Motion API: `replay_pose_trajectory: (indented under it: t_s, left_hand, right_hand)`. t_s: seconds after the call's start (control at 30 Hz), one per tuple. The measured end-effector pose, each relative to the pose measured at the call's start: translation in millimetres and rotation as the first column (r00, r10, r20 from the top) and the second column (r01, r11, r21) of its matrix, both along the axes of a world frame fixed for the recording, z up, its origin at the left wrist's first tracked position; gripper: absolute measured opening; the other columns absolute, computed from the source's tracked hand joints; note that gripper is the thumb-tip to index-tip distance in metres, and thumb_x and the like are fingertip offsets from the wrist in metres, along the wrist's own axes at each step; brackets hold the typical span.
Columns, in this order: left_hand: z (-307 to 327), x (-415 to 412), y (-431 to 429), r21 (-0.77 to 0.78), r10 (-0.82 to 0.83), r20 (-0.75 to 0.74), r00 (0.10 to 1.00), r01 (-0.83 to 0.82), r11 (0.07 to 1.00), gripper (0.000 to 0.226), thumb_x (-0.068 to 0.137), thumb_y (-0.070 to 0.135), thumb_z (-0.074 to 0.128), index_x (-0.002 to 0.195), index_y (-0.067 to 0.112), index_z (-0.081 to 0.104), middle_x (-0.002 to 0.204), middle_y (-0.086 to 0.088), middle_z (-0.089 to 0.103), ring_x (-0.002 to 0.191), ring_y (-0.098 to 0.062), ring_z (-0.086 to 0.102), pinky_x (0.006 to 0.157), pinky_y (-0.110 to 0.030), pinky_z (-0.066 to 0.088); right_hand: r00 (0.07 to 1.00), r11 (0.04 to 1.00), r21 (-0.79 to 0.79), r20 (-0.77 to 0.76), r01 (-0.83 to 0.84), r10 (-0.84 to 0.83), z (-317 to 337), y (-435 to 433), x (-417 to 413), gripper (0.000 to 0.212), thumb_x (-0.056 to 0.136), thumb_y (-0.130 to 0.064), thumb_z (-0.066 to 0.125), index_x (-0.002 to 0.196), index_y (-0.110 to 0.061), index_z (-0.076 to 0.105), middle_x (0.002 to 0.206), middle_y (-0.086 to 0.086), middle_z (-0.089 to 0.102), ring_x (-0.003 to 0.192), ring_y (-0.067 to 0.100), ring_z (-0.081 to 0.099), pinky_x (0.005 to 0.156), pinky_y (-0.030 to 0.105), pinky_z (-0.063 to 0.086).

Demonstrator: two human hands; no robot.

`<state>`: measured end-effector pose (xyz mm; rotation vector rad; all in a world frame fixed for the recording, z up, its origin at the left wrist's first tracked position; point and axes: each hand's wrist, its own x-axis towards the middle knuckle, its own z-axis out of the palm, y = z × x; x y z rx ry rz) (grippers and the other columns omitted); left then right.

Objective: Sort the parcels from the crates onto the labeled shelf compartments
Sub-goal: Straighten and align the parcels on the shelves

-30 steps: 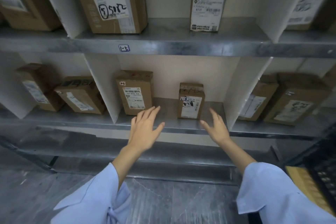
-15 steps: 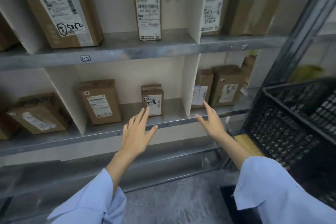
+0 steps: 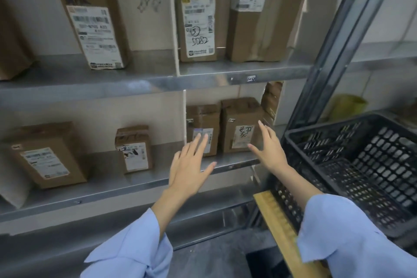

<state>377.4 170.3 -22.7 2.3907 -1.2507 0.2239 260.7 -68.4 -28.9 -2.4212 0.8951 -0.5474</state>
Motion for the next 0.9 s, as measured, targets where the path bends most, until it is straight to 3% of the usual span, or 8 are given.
replay_pose_trajectory:
  t_s: [0.17, 0.3, 0.43, 0.67, 0.9]
  left_hand:
    - [7.4, 18.6, -64.7, 0.034, 0.056, 0.05, 0.997, -0.058, 0.998, 0.077, 0.095, 0.06, 0.042, 0.157, 0.029, 0.008, 0.163, 0.003, 0.017, 0.145, -0.02, 0.024, 0.113, -0.036, 0.026]
    - [11.6, 40.2, -96.6, 0.095, 0.157, 0.081, 0.984, -0.164, 0.982, 0.076, 0.093, 0.06, 0.046, 0.155, 0.024, 0.021, 0.153, -0.006, 0.038, 0.137, -0.027, 0.036, 0.107, -0.039, 0.031]
    - [11.0, 61.3, -117.0, 0.086, 0.241, 0.073, 0.968, -0.247, 0.965, 0.077, 0.092, 0.061, 0.049, 0.155, 0.027, 0.021, 0.16, -0.002, 0.026, 0.139, -0.031, 0.034, 0.104, -0.04, 0.036]
    - [-5.1, 87.7, -136.0, 0.038, 0.343, 0.018, 0.939, -0.343, 0.939, 0.081, 0.083, 0.047, 0.067, 0.152, 0.021, 0.032, 0.156, -0.006, 0.033, 0.143, -0.029, 0.027, 0.11, -0.043, 0.034]
    - [-18.5, 102.1, -138.6, -0.02, 0.315, 0.128, 0.941, -0.315, 0.949, 0.071, 0.07, 0.036, 0.078, 0.134, 0.017, 0.056, 0.137, -0.007, 0.054, 0.129, -0.034, 0.042, 0.105, -0.047, 0.039]
  right_hand:
    - [0.999, 0.997, -0.081, -0.031, -0.018, 0.015, 13.0, -68.7, 15.2, 0.088, 0.088, -0.038, 0.071, 0.157, -0.024, 0.017, 0.159, 0.01, 0.025, 0.144, 0.03, 0.031, 0.112, 0.048, 0.037]
    - [0.994, 0.99, -0.129, -0.103, -0.048, 0.035, 11.7, -101.9, 33.5, 0.084, 0.087, -0.044, 0.07, 0.154, -0.023, 0.023, 0.157, 0.013, 0.027, 0.14, 0.036, 0.035, 0.106, 0.052, 0.043]
    - [0.982, 0.978, -0.161, -0.156, -0.13, 0.105, 9.5, -125.2, 53.5, 0.086, 0.087, -0.036, 0.072, 0.155, -0.024, 0.021, 0.156, 0.014, 0.026, 0.136, 0.04, 0.038, 0.102, 0.052, 0.044]
    - [0.969, 0.963, -0.158, -0.15, -0.22, 0.197, 3.5, -144.5, 70.4, 0.086, 0.084, -0.024, 0.076, 0.152, -0.029, 0.025, 0.161, 0.006, 0.018, 0.136, 0.039, 0.04, 0.093, 0.047, 0.052]
    - [0.95, 0.946, -0.081, -0.017, -0.312, 0.312, -6.2, -163.2, 80.3, 0.072, 0.083, -0.011, 0.076, 0.146, -0.015, 0.041, 0.152, 0.012, 0.032, 0.132, 0.034, 0.045, 0.104, 0.041, 0.043]
